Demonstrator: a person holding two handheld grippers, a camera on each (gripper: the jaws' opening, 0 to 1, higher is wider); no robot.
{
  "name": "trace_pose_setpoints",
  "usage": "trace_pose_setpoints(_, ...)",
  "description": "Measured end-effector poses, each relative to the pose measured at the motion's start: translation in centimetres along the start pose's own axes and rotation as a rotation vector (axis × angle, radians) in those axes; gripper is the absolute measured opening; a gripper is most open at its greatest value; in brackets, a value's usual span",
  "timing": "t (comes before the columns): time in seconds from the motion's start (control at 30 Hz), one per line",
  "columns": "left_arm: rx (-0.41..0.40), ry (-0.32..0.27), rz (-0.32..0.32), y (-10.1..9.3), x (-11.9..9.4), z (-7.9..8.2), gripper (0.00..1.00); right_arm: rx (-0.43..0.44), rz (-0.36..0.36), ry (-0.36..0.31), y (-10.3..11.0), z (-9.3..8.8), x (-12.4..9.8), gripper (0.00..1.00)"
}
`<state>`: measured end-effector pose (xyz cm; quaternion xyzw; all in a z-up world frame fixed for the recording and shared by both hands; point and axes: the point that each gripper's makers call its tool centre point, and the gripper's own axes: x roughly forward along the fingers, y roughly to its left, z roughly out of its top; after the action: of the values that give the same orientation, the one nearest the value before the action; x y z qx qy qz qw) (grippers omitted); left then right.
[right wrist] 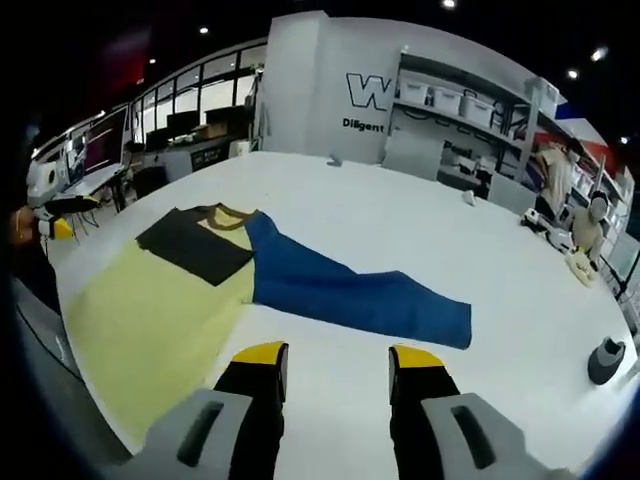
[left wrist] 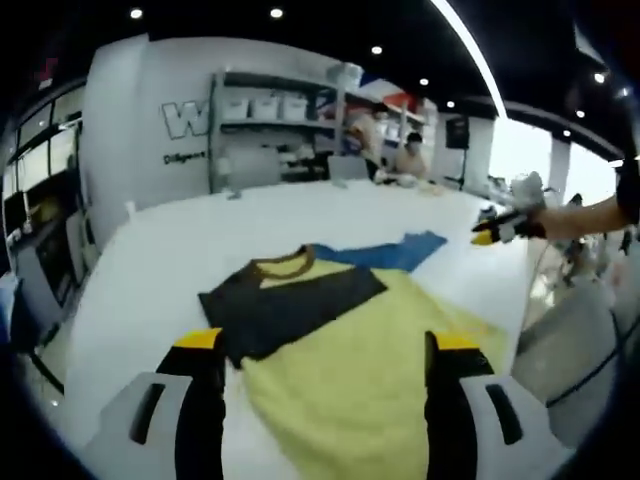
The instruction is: Fold the garment on the visible template until the final outline fits inside the template.
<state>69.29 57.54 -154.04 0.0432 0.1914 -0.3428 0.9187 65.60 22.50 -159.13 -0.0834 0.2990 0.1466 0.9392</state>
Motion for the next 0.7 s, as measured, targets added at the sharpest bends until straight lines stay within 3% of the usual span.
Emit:
trace_pose_setpoints(0.2,-0.033,0.014,0.038,0.6,-1.7,-1.5,0.74,-0.01,-0.019,-0.006,-3.1,1.1,1.2,0.36)
trace_pose_setpoints(0.57,-0.053,0.038,0.074,1.1,-3.2,-2.8,0.74,-0.011,-0.038,0.0,-5.2,1.6,2.6,0.35)
trace_pose_setpoints(0.7,-0.04,0.046,0.116,1.7,-4.6,-3.4,0.75,0.022,-0.067,-0.015,-7.5,2.5,3.5,0.35)
